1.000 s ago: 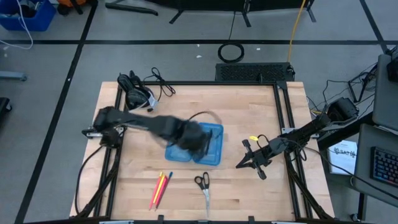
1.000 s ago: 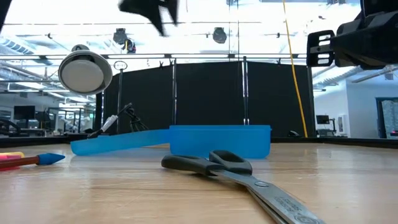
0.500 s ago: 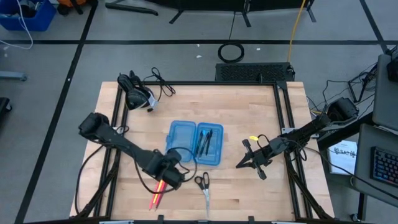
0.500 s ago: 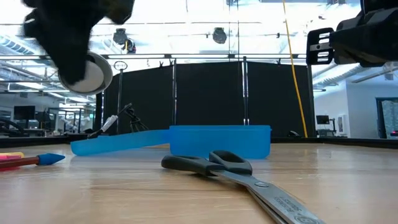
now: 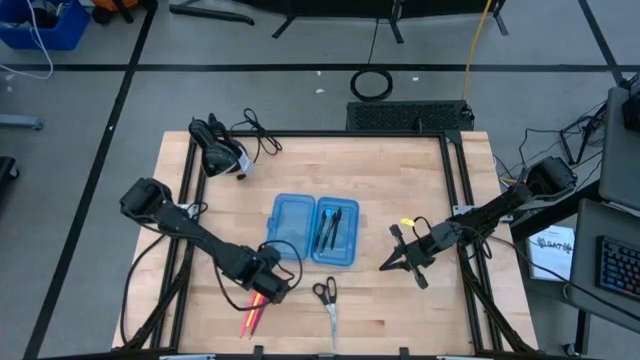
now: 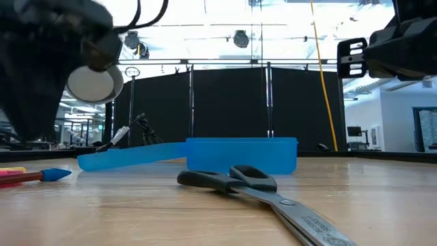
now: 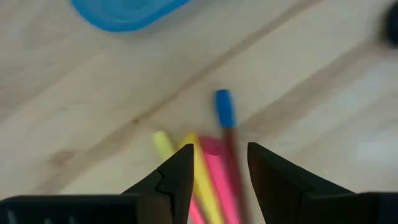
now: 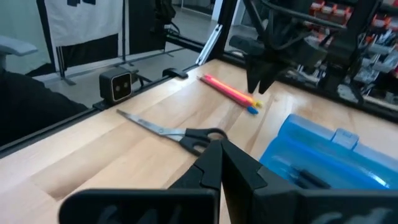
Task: Pick & place school supplies into a supply box
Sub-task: Put the brown pencil into the supply box
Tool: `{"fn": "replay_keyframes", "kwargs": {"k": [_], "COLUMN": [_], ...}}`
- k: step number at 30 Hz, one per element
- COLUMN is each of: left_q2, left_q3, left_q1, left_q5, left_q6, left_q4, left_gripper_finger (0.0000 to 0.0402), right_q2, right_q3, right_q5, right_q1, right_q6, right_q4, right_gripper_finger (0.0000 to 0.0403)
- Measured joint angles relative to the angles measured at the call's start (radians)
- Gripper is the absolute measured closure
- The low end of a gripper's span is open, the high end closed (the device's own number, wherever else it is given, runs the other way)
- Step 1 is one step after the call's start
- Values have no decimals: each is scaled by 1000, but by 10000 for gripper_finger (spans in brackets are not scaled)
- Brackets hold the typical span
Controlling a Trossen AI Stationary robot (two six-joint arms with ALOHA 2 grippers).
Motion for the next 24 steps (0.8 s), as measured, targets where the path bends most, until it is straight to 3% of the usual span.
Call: {"fn": "replay_keyframes", "kwargs": {"k": [9, 24], "left_q2": [10, 130], "left_q3": [3, 7], "left_q1": [39, 33], "left_q5": [-52, 59], "left_q6": [56, 103], "left_q4": [21, 61], "left_gripper_finger": [250, 250], "right_q2": [0, 0], "right_q3": [0, 0], "right_q5": [1, 0], "right_q1": [0, 0], "right_q6": [-46, -56], "right_q4": [12, 20], "right_gripper_finger": [403, 403]}}
